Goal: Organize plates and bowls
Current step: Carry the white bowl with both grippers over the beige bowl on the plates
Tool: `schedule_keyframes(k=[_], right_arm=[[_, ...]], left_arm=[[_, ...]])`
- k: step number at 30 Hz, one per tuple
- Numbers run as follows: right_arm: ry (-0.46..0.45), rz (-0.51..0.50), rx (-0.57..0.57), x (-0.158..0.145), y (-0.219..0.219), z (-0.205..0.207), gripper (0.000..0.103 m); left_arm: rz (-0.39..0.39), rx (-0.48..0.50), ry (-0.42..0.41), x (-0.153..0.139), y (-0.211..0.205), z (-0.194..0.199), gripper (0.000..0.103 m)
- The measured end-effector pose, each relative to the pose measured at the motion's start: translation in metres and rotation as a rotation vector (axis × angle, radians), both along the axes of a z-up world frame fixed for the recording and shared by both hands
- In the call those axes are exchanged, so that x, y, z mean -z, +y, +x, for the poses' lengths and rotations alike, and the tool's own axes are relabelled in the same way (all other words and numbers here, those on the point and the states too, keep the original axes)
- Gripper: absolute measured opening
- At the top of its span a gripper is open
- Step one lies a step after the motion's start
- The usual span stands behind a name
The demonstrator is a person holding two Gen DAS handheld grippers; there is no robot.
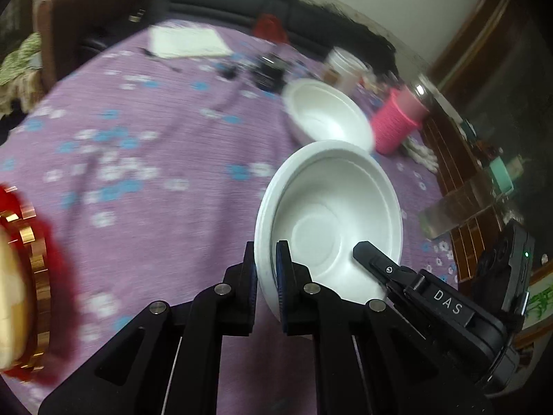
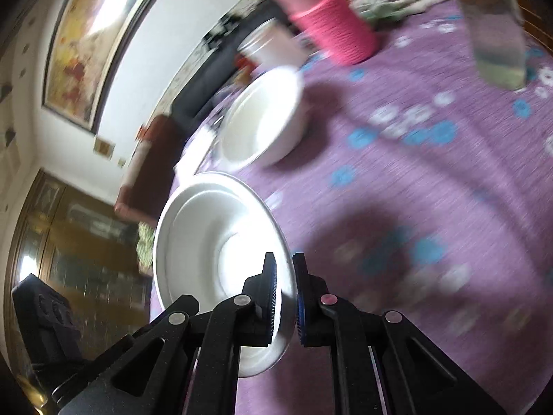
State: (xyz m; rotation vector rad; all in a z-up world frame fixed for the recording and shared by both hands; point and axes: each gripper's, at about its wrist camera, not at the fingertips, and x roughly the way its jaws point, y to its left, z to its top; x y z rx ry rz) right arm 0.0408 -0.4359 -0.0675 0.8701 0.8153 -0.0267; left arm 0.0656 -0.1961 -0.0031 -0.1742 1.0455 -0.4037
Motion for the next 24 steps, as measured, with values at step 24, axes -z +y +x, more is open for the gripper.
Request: schedule_keyframes(k=[24], right_arm=[[-0.038,-0.161,-0.412,-0.035,0.299,0.023,0.009]], left_arm=[[-0.060,-0.361,-0.015,0.006,0.261,-0.032,0.008]])
